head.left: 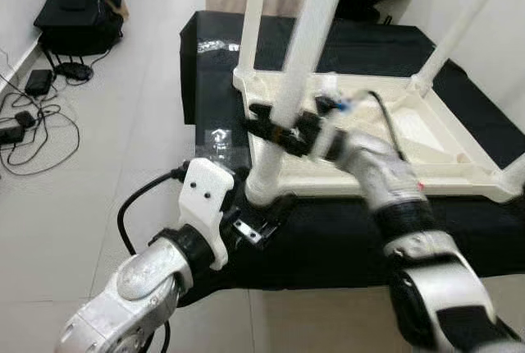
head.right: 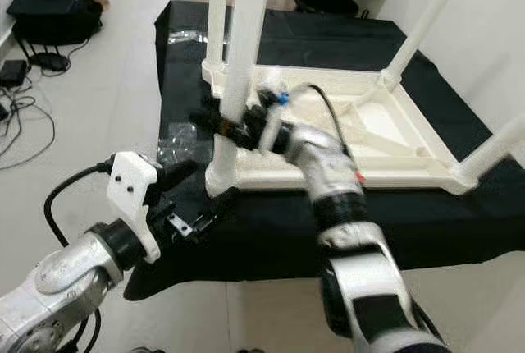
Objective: Building children table
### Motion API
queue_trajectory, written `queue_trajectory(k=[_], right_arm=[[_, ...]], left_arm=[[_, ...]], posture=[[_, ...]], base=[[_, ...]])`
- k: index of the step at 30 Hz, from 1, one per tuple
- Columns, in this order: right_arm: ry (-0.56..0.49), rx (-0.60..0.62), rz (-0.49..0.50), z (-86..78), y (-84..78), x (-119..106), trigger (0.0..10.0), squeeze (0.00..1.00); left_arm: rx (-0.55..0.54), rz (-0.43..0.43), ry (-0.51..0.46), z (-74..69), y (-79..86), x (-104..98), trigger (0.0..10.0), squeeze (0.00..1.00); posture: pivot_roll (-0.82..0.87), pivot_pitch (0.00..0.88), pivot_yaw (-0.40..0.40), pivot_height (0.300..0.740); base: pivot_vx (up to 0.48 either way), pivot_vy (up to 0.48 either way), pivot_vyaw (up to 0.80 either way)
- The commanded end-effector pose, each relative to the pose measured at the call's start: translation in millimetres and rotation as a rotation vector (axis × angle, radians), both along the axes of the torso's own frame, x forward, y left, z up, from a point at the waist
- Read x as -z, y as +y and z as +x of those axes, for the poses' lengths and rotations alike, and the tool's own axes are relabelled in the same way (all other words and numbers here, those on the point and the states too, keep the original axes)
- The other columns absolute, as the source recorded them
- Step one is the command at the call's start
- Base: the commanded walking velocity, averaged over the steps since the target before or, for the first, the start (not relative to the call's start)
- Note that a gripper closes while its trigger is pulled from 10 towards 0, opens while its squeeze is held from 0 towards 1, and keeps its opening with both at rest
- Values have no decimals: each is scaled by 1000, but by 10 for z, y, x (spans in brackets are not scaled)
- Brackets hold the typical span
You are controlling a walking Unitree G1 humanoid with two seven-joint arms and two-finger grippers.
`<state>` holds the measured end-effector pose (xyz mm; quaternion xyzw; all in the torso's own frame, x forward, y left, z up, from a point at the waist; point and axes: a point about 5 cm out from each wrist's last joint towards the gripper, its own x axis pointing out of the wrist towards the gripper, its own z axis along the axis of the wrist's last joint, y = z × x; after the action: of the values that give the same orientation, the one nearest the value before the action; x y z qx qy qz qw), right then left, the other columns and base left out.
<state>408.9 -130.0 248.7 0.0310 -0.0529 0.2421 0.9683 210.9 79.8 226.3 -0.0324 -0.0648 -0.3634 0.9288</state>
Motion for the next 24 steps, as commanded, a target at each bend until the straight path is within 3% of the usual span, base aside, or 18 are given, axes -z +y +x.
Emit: queue_trajectory(k=[1, 4, 7, 9, 10, 13, 14, 15, 16, 19, 20, 21, 22, 24], right_arm=[[130, 450, -8, 35, -544, 285, 0, 0], [140, 542, 1, 28, -638, 304, 0, 0], [169, 788, 17, -42, -868, 385, 0, 0], [174, 823, 21, -58, -891, 403, 0, 0], [178, 842, 25, -58, -863, 419, 10000, 0], [181, 789, 72, -2, -650, 414, 10000, 0], [156, 721, 102, 24, -550, 369, 10000, 0], [156, 721, 102, 24, -550, 369, 10000, 0], [108, 605, 162, 53, -395, 275, 10000, 0], [90, 557, 189, 58, -335, 233, 10000, 0], [51, 522, 215, 63, -308, 150, 10000, 1000], [24, 502, 230, 64, -296, 93, 10000, 1000], [5, 448, 262, 70, -271, 22, 10000, 0], [-9, 390, 271, 75, -245, -33, 10000, 0]], left_arm=[[-10, 4, 5, 4, 9, 24, 10000, 0], [-9, 4, 5, 6, 6, 23, 10000, 0], [-9, 4, 2, 17, 6, 17, 10000, 0], [-9, 5, 1, 19, 7, 15, 10000, 0], [-11, 7, 2, 19, 10, 17, 10000, 0], [-13, 8, 4, 15, 17, 22, 10000, 0], [-13, 8, 4, 15, 17, 23, 10000, 0], [-13, 8, 4, 15, 17, 23, 10000, 0], [-13, 8, 5, 16, 19, 23, 10000, 0], [-14, 8, 5, 16, 21, 23, 10000, 0], [-14, 8, 4, 15, 21, 22, 10000, 0], [-15, 8, 4, 15, 21, 21, 10000, 0], [-15, 8, 4, 15, 22, 20, 10000, 0], [-15, 7, 5, 15, 22, 20, 10000, 0]], posture=[[60, 126, -148, 740], [60, 126, -148, 740], [60, 129, -149, 740], [60, 129, -149, 740], [64, 132, -150, 740], [63, 134, -149, 740], [63, 134, -149, 740], [63, 134, -149, 740], [64, 135, -148, 740], [64, 135, -148, 740], [64, 137, -149, 740], [64, 137, -149, 740], [64, 138, -148, 740], [64, 138, -148, 740]], base=[[0, 0, 0], [0, 0, 0], [0, 0, 0], [0, 0, 0], [0, 0, 0], [0, 0, 0], [0, 0, 0], [0, 0, 0], [0, 0, 0], [0, 0, 0], [0, 0, 0], [0, 0, 0], [0, 0, 0], [0, 0, 0]])
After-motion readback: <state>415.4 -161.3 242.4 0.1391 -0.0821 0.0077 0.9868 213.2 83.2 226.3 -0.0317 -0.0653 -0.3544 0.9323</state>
